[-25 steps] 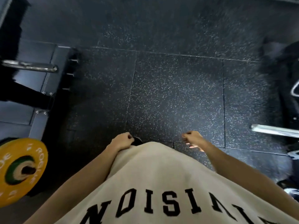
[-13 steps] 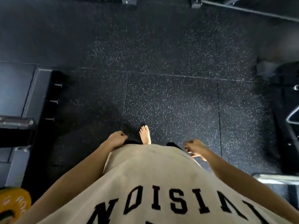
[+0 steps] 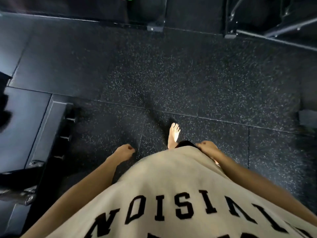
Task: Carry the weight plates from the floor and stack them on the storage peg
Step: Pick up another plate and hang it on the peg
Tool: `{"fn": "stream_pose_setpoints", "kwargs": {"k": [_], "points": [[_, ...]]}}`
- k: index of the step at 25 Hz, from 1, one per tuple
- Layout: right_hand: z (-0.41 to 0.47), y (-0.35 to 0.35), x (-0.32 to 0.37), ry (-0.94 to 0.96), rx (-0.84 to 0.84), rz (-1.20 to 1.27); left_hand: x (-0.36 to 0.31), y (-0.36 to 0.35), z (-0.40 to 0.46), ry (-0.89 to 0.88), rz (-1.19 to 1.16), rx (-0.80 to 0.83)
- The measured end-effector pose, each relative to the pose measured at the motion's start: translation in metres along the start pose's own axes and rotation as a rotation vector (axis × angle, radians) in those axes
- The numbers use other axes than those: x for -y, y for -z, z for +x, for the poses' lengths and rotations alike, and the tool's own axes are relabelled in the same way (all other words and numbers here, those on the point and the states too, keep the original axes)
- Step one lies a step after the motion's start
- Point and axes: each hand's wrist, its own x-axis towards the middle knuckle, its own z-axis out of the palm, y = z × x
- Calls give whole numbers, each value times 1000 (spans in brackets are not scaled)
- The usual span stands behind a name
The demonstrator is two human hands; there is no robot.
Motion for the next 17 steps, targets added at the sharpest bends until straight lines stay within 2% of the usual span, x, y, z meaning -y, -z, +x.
{"fn": "stream_pose_setpoints", "kwargs": {"k": [4,8,13,17], "points": [[74,78,119,14,37,-9,-44,63,35,92,-112,-78],[129,124,238,47,177,-234,-80,123,76,171,-322,-248],[203,121,386,129,148,-386,-104,195,150,250,-431,-153],[241,108,513,219,123,-499,-111,306,201,243,-399,-158]]}}
